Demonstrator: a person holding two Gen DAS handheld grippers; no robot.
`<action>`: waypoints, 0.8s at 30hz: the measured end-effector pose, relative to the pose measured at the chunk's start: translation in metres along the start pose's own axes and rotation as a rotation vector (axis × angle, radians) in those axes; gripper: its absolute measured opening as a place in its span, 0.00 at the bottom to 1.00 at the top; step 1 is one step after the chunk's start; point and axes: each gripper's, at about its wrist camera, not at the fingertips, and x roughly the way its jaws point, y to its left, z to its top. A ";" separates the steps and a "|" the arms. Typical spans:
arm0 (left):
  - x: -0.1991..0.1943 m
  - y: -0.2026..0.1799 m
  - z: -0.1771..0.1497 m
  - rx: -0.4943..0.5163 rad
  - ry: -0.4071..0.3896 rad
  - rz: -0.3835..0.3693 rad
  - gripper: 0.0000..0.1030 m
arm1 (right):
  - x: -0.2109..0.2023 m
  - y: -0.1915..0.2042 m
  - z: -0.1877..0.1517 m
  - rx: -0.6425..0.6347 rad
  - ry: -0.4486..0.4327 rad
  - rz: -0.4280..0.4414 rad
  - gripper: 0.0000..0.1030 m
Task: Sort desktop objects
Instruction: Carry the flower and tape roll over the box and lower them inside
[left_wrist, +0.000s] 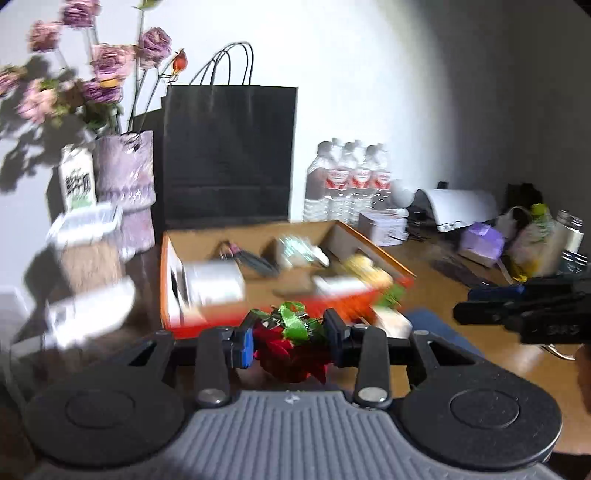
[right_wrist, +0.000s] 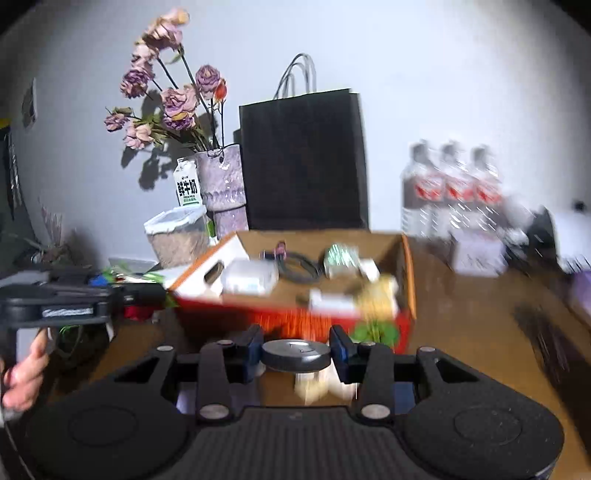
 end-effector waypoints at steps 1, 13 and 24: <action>0.021 0.012 0.015 -0.004 0.029 -0.010 0.36 | 0.017 -0.005 0.016 0.006 0.008 0.004 0.37; 0.231 0.073 0.042 -0.017 0.456 0.091 0.42 | 0.244 -0.044 0.085 0.027 0.326 -0.110 0.37; 0.229 0.079 0.062 -0.142 0.476 0.044 0.92 | 0.263 -0.051 0.080 0.046 0.376 -0.129 0.54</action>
